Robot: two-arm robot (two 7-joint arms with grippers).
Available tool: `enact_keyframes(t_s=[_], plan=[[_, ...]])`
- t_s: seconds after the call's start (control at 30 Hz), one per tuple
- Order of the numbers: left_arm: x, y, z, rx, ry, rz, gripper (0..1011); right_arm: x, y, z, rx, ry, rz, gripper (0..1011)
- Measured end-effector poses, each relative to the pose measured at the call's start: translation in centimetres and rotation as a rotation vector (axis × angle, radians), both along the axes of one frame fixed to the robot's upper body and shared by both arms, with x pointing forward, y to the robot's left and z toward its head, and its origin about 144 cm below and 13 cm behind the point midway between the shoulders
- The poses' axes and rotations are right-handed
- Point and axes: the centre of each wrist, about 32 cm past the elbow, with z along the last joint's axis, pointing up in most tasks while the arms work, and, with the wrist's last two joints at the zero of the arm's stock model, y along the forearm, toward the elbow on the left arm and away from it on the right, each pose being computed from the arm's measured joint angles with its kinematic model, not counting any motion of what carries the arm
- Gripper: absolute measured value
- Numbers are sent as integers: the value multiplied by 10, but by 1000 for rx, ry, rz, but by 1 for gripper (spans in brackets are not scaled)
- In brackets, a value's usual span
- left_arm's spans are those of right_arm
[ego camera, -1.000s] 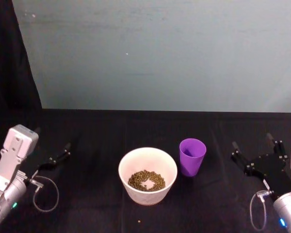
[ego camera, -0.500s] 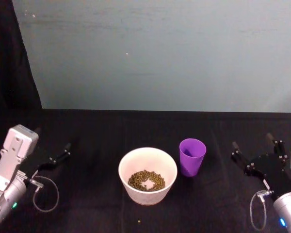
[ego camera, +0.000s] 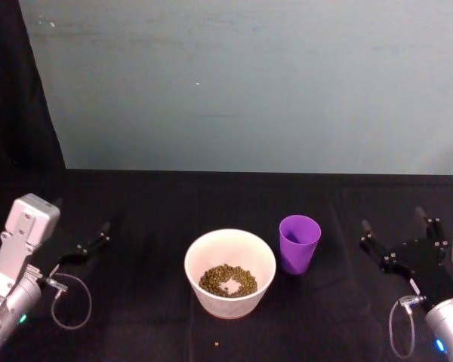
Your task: Pick up the cup and pour the mung beans from the cup into the bowl.
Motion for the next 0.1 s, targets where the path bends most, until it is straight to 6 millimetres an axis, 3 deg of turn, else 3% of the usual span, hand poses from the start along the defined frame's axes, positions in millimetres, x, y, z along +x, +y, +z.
enact_keyframes(t_s=[0.1], plan=[[0,0,0,0,0,0,1004,0,0,0,0,0,0,1002]])
